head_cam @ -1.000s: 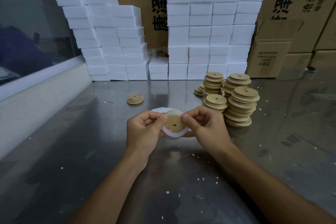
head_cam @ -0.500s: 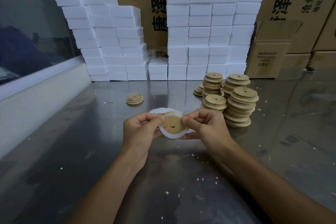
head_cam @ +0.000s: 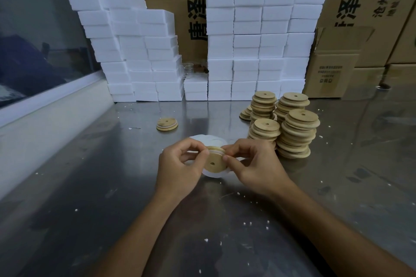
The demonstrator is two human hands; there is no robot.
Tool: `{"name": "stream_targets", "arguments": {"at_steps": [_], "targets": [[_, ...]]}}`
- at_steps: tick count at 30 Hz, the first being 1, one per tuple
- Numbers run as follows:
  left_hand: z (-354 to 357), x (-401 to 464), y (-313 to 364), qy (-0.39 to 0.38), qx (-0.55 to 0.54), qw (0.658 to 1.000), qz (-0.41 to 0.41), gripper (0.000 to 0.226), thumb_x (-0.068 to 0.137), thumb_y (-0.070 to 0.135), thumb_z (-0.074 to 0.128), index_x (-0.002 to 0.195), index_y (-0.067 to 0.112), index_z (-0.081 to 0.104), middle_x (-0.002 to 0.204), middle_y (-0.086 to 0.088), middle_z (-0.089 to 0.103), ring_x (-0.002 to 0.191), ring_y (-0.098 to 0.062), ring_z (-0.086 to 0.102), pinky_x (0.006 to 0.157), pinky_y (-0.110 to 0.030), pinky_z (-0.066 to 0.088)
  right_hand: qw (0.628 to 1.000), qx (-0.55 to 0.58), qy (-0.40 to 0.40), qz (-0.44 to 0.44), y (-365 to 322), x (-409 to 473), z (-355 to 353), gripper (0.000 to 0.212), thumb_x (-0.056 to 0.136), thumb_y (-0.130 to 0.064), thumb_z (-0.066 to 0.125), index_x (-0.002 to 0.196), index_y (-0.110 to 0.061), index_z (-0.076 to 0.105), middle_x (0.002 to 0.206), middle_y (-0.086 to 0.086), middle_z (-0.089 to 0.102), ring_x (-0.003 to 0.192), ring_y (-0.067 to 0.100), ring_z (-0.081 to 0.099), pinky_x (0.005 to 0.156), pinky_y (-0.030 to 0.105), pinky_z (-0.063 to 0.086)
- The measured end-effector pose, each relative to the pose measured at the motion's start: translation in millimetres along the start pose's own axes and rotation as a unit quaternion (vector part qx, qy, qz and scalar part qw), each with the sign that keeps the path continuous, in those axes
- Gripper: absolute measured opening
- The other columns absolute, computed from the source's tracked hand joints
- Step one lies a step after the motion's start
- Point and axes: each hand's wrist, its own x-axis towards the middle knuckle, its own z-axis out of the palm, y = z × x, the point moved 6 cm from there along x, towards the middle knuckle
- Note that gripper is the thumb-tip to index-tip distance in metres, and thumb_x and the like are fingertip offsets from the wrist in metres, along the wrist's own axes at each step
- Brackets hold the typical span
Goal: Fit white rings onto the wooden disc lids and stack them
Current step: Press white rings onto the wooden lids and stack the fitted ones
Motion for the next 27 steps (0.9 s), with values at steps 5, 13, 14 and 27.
{"name": "stream_targets", "arguments": {"at_steps": [5,13,14,27], "targets": [[0,1,-4,-0.005,0.028,1.0,-0.008,0.027,0.083,0.003,0.072,0.071,0.027,0.066,0.074,0.013,0.069,0.064,-0.006,0.068,0.058,-0.014,0.051,0.999,0.025,-0.004,0.019,5,1,2,0.004,0.085,-0.007,0.076,0.089,-0.008,0.078,0.091,0.0,0.077,0.084,0.012,0.074,0.076,0.037,0.063],[-3,2,-20,0.059,-0.058,0.991,-0.108,0.025,0.084,-0.001,0.07,0.068,0.018,0.068,0.069,0.013,0.07,0.058,-0.002,0.062,0.054,-0.018,0.05,0.975,0.187,0.006,0.116,11,-1,5,0.011,0.087,-0.008,0.073,0.083,0.001,0.07,0.084,0.012,0.075,0.076,0.019,0.075,0.062,0.035,0.062],[-3,2,-21,0.065,-0.078,0.988,-0.116,0.023,0.084,-0.002,0.07,0.069,0.016,0.068,0.068,0.011,0.07,0.055,-0.002,0.06,0.05,-0.017,0.049,0.97,0.207,0.01,0.129,11,-1,6,0.012,0.087,-0.008,0.073,0.083,0.003,0.069,0.085,0.015,0.075,0.076,0.02,0.074,0.062,0.037,0.062],[1,-1,-25,0.083,-0.139,0.976,-0.147,0.018,0.088,0.002,0.068,0.075,0.015,0.065,0.08,0.002,0.072,0.081,-0.024,0.072,0.066,-0.042,0.061,0.957,0.24,0.048,0.154,12,-2,6,0.008,0.091,-0.006,0.069,0.086,0.0,0.069,0.082,0.012,0.075,0.078,0.024,0.075,0.061,0.033,0.061]]}}
